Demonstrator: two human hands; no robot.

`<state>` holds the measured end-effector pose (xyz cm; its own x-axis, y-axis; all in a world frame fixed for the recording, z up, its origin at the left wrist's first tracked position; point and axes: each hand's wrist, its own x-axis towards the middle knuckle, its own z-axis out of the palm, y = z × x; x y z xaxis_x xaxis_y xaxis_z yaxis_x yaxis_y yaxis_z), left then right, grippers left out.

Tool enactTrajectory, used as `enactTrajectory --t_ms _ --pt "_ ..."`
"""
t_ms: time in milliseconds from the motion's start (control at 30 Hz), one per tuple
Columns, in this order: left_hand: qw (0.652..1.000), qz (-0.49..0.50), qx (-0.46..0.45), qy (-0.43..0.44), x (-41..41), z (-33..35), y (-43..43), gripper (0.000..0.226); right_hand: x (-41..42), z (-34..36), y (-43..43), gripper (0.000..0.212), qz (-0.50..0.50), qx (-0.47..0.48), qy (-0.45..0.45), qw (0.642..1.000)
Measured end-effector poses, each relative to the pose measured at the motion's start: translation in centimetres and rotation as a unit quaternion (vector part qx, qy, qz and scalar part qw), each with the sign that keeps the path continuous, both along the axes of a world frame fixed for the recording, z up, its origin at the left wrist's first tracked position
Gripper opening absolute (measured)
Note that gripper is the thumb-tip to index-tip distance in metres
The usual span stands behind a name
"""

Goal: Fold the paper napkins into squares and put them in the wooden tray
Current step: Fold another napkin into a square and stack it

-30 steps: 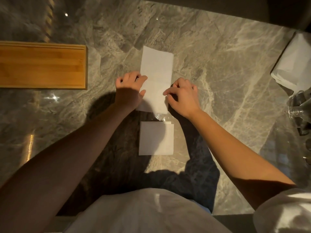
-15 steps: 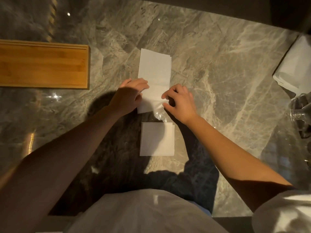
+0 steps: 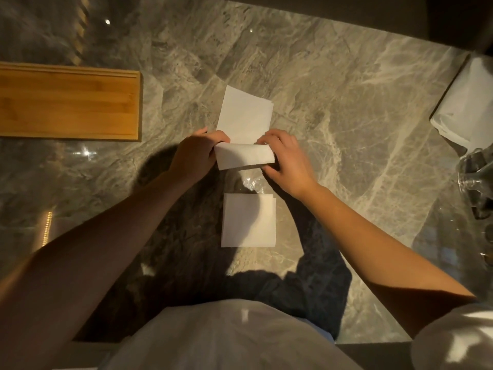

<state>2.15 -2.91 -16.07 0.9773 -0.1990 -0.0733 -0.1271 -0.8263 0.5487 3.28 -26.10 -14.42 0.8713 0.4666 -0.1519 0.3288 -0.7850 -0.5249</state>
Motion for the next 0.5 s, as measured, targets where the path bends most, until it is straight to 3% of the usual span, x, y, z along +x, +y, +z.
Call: enactTrajectory --t_ms 67,200,333,500 --pt "1.0 0.007 -0.011 0.006 -0.4 0.1 -0.3 0.025 -0.3 -0.3 0.2 0.041 -0.023 -0.02 -0.013 0.999" --pt "0.999 0.018 -0.026 0.005 -1.3 0.5 -0.4 0.025 -0.4 -0.3 0.8 0.02 -0.075 0.051 -0.003 0.996" --pt "0.999 -0.004 0.013 -0.047 -1.3 0.8 -0.3 0.019 -0.4 -0.3 1.1 0.022 -0.091 0.044 0.009 0.995" --pt "0.998 0.034 0.018 -0.048 -1.5 0.8 -0.3 0.019 -0.2 -0.3 0.8 0.022 -0.12 0.048 0.036 0.991"
